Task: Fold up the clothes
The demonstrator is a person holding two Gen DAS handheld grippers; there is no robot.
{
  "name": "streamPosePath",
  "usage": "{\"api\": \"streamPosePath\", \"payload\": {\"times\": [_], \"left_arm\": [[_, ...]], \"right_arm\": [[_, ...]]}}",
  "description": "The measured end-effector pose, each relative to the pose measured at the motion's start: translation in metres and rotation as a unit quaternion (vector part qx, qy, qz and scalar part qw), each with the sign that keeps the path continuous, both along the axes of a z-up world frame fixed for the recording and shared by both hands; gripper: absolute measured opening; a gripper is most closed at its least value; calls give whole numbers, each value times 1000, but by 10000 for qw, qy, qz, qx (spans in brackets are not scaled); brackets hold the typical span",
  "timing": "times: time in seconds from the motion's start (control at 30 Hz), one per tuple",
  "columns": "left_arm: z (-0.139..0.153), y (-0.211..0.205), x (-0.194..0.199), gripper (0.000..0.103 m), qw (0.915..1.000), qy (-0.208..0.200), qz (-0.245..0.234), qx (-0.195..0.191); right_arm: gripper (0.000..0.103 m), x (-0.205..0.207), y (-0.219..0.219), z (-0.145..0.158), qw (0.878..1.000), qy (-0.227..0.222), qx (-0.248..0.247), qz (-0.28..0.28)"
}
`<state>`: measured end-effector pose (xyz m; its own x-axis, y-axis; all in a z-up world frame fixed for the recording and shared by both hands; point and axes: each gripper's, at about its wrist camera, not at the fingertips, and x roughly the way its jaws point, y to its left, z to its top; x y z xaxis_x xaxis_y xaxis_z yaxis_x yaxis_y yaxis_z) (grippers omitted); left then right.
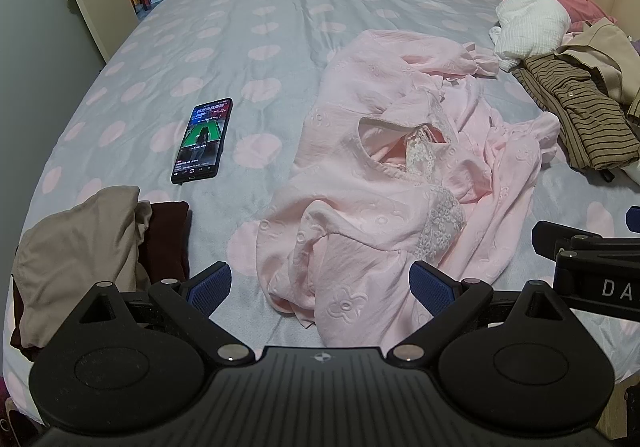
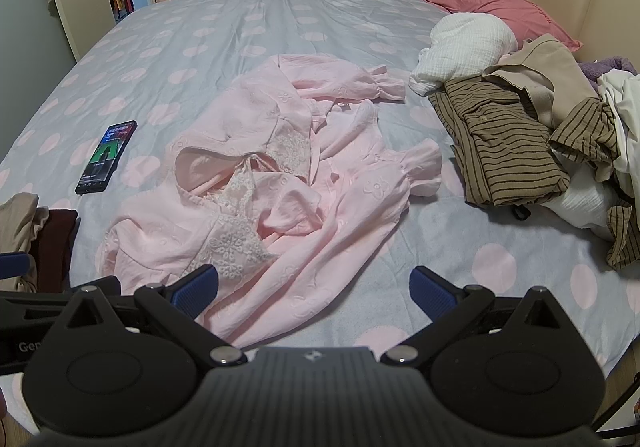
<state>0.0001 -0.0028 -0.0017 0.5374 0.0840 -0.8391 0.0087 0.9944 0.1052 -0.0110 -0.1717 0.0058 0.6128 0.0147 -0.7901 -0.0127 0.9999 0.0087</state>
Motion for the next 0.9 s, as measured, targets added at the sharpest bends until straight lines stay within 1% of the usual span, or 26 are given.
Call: {"api": "streamPosePath", "payload": {"times": [0.9], "left_arm": [[-2, -1, 0, 97, 10000, 35, -6, -2]], "right_arm": [[103, 0, -1, -3, 10000, 47, 8, -28]]}}
